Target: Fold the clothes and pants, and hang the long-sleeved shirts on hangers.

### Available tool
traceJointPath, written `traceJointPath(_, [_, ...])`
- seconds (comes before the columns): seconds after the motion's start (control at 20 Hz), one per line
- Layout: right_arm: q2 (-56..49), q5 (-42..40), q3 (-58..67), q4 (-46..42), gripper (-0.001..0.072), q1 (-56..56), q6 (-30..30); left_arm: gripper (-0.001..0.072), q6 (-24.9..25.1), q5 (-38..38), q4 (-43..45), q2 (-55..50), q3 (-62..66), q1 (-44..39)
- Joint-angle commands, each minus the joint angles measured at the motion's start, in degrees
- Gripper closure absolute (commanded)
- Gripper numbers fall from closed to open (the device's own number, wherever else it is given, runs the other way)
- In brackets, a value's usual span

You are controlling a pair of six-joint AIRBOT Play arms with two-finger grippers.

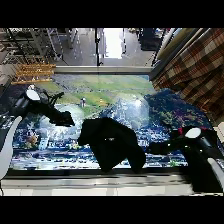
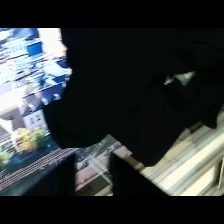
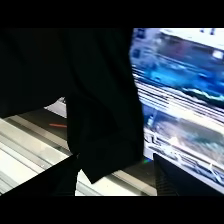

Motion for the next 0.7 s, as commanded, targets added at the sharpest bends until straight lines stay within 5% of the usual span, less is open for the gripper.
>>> traceJointPath(0.0, [-0.2,-8.8,-3.2,0.8,0.0127,8.4,-2.0,0.0612,7.8,1.0,-4.2,-1.0,0.0,-1.4])
traceJointPath(0.05, [-0.5,-11.0,-3.2,-0.3,0.0127,10.3,-1.6,0.0477,8.3,3.0,-4.2,-1.7,0.0,-2.4])
traceJointPath(0.1, [-0.9,-13.1,-3.2,-1.5,0.0126,11.6,-1.0,0.026,8.4,5.2,-3.7,-2.8,0.0,-3.5])
traceJointPath(0.15, [-1.4,-14.9,-3.2,-3.3,0.0125,12.5,0.2,0.02,8.4,6.8,-2.9,-3.9,0.0,-4.6])
traceJointPath(0.45, [-1.7,-20.2,-3.1,-6.7,0.0099,14.1,1.6,0.0206,6.8,10.1,1.1,-11.8,0.0,-8.0])
traceJointPath(0.5, [-1.7,-21.5,-3.1,-6.8,0.0288,15.0,1.6,0.0221,6.8,11.1,-0.3,-12.6,0.0,-8.2])
traceJointPath(0.55, [-1.7,-23.0,-3.0,-6.8,0.0598,15.8,1.3,0.0475,6.9,11.9,-1.4,-12.9,0.0,-8.5])
traceJointPath(0.6, [-1.7,-24.4,-2.6,-6.7,0.0672,16.4,1.2,0.0701,7.3,12.2,-2.2,-12.8,0.1,-8.5])
traceJointPath(0.65, [-1.7,-24.2,-1.5,-6.8,0.0692,16.5,1.2,0.0699,7.3,11.9,-3.5,-12.6,0.4,-8.5])
